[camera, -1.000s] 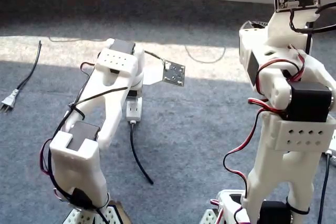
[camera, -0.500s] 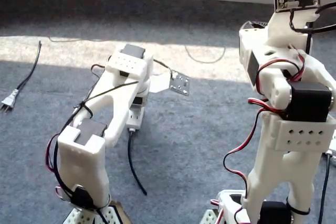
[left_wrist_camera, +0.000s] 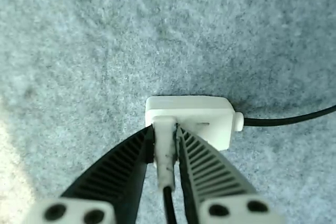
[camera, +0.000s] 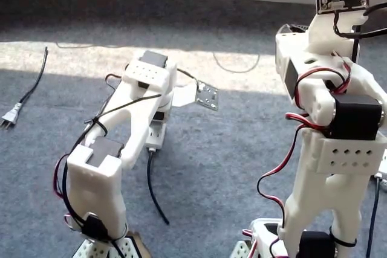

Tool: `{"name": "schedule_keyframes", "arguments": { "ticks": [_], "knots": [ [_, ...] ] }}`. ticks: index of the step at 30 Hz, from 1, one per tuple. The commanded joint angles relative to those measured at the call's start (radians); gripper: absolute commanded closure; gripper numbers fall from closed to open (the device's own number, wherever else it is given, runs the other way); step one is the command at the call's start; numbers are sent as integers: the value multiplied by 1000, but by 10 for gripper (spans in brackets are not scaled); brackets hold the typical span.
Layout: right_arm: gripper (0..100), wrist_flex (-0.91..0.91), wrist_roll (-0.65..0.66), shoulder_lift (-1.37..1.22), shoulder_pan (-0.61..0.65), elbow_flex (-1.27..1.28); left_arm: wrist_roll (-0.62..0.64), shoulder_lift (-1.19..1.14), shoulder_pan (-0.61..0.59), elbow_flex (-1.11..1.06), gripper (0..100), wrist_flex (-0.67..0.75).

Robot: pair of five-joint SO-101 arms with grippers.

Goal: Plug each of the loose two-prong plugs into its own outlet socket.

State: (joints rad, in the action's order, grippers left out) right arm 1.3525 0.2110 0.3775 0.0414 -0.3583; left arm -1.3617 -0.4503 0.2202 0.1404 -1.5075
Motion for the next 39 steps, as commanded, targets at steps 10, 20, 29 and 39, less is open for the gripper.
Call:
{"name": "schedule_keyframes", "arguments": {
  "ticks": [10,20,29,39],
  "knots": [
    [991,2,-6,7,-10,-44,12,-42,2,193,842,-29],
    [990,4,-6,7,-12,-48,25,-41,-2,736,841,-256],
    [956,-4,-161,-4,-8,-44,301,47,-130,1268,846,-241],
    [838,-4,-281,-99,38,-50,875,107,-604,1509,846,-235]
  ]
}}
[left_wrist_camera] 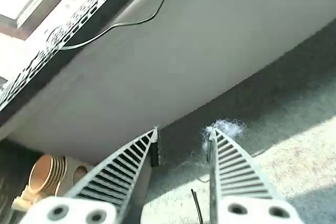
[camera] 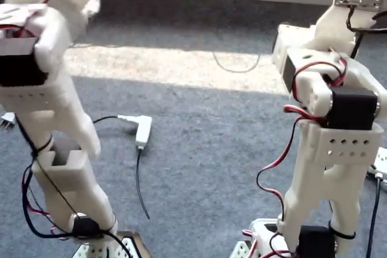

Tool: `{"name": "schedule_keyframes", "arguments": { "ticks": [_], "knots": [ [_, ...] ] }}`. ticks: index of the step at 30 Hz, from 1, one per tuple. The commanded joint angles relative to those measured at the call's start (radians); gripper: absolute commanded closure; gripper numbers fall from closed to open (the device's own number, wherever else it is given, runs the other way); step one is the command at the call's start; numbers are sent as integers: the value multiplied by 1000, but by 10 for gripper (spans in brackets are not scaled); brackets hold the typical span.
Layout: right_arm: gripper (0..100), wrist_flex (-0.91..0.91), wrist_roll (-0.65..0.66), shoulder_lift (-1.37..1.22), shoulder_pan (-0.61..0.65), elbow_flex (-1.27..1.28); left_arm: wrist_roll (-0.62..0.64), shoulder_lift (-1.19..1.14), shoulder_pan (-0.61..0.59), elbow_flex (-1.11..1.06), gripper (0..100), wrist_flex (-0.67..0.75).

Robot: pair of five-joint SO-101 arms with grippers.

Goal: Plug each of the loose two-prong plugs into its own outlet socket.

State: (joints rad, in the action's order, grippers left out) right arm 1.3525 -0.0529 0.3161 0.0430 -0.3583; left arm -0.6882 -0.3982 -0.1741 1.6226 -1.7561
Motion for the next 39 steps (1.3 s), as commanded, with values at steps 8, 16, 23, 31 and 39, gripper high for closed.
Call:
{"name": "schedule_keyframes", "arguments": {
  "ticks": [8,16,23,31,39],
  "knots": [
    [838,61,-140,-182,234,-48,485,54,-641,-213,843,-5],
    [837,191,-247,-185,515,-42,483,54,-832,-661,842,-5],
    [837,88,-342,-303,800,65,482,54,-897,-941,842,-5],
    [839,-153,-350,-559,799,237,482,54,-935,-1093,842,21],
    [839,-246,-411,-593,819,246,482,54,-935,-1213,842,170]
  ]
}}
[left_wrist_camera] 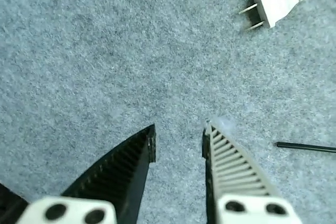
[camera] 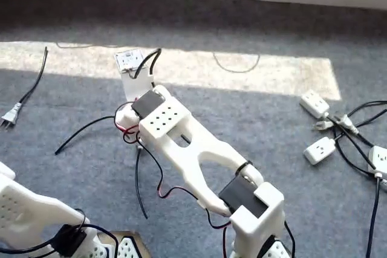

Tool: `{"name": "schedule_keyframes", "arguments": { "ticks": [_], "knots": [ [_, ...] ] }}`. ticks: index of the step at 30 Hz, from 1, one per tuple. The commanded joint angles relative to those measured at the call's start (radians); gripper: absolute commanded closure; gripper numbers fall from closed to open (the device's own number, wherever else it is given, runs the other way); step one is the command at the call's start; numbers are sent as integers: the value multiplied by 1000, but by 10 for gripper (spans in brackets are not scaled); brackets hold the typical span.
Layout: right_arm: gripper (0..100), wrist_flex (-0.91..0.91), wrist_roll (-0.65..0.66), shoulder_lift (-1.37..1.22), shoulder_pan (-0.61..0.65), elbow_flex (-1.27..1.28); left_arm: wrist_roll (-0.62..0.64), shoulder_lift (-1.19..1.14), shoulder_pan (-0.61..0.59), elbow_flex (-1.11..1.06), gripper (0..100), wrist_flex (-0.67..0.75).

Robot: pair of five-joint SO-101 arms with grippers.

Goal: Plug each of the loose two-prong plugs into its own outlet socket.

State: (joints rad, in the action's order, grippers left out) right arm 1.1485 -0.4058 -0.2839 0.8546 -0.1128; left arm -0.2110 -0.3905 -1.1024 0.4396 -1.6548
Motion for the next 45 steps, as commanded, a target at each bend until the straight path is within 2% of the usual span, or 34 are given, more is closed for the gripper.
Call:
{"name": "schedule_keyframes", "arguments": {
  "ticks": [1,8,21,28,37,41,45],
  "knots": [
    [839,-59,-87,5,5,2,5,47,-7,-44,842,83],
    [837,-68,-204,-74,-51,16,5,47,-1,-108,842,138],
    [836,-59,-207,-180,-24,-84,5,54,-1,-105,844,130],
    [835,94,-206,-157,-30,-231,5,56,-1,-105,844,130],
    [835,41,-210,-254,-24,-232,5,56,-1,-105,844,129],
    [835,21,-287,-312,-27,-232,5,56,-1,-105,844,129],
    [835,2,-287,-334,-28,-232,5,56,-1,-105,844,129]
  ]
}}
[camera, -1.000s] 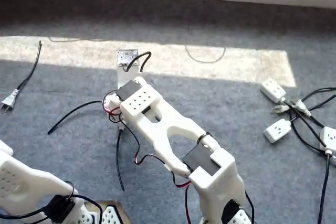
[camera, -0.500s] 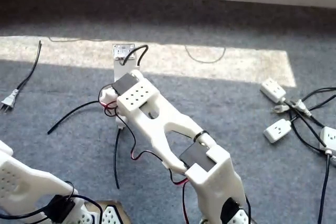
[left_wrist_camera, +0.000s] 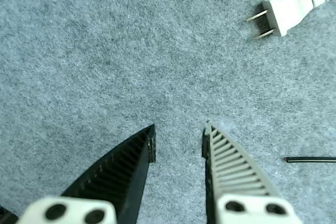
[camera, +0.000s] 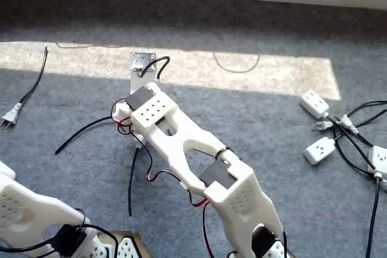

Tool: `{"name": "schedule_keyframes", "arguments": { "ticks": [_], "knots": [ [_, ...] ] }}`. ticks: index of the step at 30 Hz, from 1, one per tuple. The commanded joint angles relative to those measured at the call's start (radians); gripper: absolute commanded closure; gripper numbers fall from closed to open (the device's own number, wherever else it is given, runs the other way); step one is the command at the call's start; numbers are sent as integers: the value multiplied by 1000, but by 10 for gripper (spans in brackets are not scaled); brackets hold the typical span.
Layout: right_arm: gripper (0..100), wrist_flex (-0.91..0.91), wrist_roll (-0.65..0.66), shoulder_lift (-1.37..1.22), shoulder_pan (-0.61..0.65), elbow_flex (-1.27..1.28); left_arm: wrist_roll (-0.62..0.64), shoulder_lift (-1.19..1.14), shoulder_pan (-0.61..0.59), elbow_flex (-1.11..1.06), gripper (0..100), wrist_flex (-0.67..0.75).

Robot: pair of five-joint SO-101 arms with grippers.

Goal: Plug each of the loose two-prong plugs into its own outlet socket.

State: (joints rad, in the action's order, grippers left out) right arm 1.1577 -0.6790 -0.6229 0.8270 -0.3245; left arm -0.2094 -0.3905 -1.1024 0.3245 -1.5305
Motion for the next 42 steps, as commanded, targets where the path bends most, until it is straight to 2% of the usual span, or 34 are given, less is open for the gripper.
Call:
{"name": "schedule_keyframes", "arguments": {
  "ticks": [1,8,10,13,15,20,27,32,35,42],
  "knots": [
    [835,-7,-14,4,2,-21,3,56,-1,10,844,5],
    [841,-8,-20,2,2,-21,3,56,-1,10,845,5],
    [882,-30,-20,1,-1,-16,3,56,-1,10,845,5],
    [998,-96,-21,1,-1,-15,3,56,-1,8,845,5],
    [971,-196,-23,1,1,-15,3,56,-1,4,845,5],
    [989,-601,-23,1,-18,-12,3,51,-7,2,845,5],
    [991,-903,-28,-28,-108,-15,3,53,-21,2,846,3],
    [991,-1207,-236,-213,-216,-77,3,50,-16,2,846,-35],
    [991,-1190,-293,-340,-262,-259,3,54,-16,2,846,-63],
    [989,-877,-295,-611,-280,-881,8,56,-18,2,846,-81]
  ]
}}
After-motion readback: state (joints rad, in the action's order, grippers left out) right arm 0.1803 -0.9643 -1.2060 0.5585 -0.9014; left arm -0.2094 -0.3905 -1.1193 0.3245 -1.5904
